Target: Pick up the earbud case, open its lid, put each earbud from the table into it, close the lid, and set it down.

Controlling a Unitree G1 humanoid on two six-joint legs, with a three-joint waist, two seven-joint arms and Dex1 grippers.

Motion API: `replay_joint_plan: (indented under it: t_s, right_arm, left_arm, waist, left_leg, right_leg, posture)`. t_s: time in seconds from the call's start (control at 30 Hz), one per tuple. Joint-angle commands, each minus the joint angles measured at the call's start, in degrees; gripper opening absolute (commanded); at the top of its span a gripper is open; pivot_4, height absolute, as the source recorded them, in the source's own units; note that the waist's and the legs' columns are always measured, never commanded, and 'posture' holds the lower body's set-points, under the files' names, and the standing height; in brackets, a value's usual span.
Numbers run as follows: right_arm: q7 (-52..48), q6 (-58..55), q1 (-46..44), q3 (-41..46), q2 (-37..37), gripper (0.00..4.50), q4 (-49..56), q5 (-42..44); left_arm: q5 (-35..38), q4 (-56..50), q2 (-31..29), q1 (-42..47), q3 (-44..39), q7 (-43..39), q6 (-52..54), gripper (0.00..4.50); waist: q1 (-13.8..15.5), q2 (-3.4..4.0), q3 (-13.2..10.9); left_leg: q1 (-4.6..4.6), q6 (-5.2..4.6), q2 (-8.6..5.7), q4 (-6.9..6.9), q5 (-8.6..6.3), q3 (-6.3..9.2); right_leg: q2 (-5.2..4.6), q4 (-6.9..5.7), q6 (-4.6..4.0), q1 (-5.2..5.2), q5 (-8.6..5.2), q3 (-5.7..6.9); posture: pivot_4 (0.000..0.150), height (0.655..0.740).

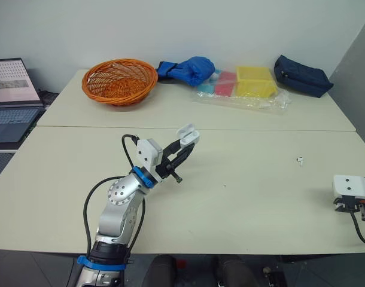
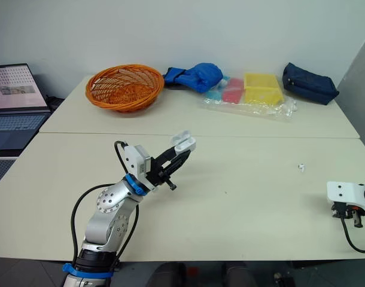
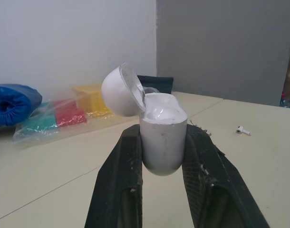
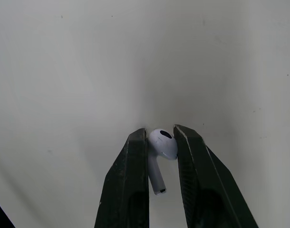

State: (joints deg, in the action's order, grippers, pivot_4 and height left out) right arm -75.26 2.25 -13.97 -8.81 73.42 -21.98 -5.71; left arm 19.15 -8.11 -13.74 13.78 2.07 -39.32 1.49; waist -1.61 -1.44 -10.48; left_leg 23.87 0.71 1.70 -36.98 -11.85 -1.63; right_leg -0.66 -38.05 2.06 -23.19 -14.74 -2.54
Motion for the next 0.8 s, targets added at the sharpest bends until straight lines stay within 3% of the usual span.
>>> replay_joint_plan:
  t_s: [0.03, 0.1, 0.8]
  right_arm:
    - [2.21, 1.54, 0.23, 1.08, -0.31, 1.40, -2.00, -1.32]
    - [2.04, 1.20, 0.70, 1.51, -0.18, 2.08, -1.72, -0.77]
    - [1.02, -2.13, 1.66, 1.45, 1.19, 2.08, -4.68, -2.34]
  left_arm:
    - [0.84, -3.03, -0.23, 0.65, 0.12, 0.41, 0.49, 0.75]
    - [0.87, -2.97, -0.23, 0.94, -0.06, 0.46, 0.80, 0.75]
    - [0.86, -3.57, -0.03, 0.36, -0.22, 0.70, 1.39, 0.75]
  waist:
    - [0.00, 0.00, 0.00]
    - [0.00, 0.00, 0.00]
    - [0.14, -0.01, 0.01]
  left_leg:
    - [0.00, 0.00, 0.00, -0.01, 0.00, -0.01]
    - [0.00, 0.00, -0.01, 0.00, 0.00, -0.02]
    - [0.01, 0.00, -0.02, -0.02, 0.00, -0.01]
  right_leg:
    - [-0.01, 0.01, 0.00, 0.00, 0.00, -0.01]
    - [-0.06, 0.01, 0.01, 0.01, 0.01, -0.01]
    - [-0.13, 0.05, 0.25, 0.05, 0.14, 0.00]
  posture:
    - [0.150, 0.7400]
    - [0.150, 0.7400]
    - [0.150, 0.7400]
